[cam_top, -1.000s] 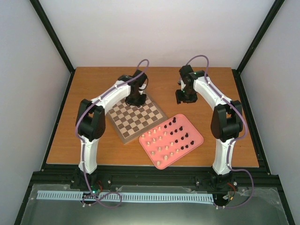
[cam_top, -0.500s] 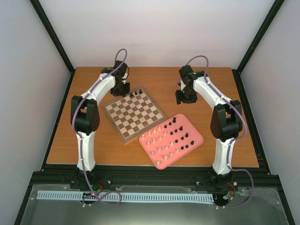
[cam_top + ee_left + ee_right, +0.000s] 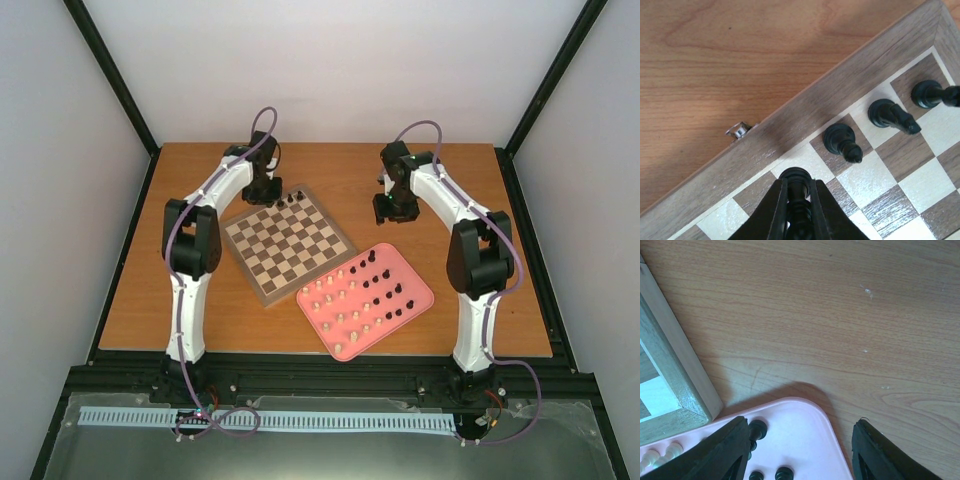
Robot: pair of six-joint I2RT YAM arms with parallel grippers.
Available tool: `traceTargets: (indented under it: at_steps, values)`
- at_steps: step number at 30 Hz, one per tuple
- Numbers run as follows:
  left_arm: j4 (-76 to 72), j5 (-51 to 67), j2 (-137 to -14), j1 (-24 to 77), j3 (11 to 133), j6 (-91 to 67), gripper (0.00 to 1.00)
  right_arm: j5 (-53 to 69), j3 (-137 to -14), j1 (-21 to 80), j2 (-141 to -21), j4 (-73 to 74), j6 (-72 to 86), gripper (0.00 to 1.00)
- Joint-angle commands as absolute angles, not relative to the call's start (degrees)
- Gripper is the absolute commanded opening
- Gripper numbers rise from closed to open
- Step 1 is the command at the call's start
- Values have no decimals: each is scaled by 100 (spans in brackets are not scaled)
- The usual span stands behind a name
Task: Set up the chess pieces on the board
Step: Place the chess piece on the chessboard.
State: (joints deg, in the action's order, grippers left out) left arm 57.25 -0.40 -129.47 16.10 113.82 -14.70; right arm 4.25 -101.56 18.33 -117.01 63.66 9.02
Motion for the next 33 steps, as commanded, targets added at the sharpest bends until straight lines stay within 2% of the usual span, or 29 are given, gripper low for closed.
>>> traceTargets:
  at_steps: [1, 16, 33]
  values:
    - [5749, -62, -13126, 1617, 11752, -1472, 2, 498, -10316, 1784, -11824, 6446, 836, 56]
    - [5818, -22, -13359, 1617, 11897, -1485, 2, 545, -10371, 1773, -11924, 6464, 823, 56]
    - [5802, 85, -13097, 1614, 11573, -1503, 3, 579, -10291, 1775, -11882, 6442, 835, 56]
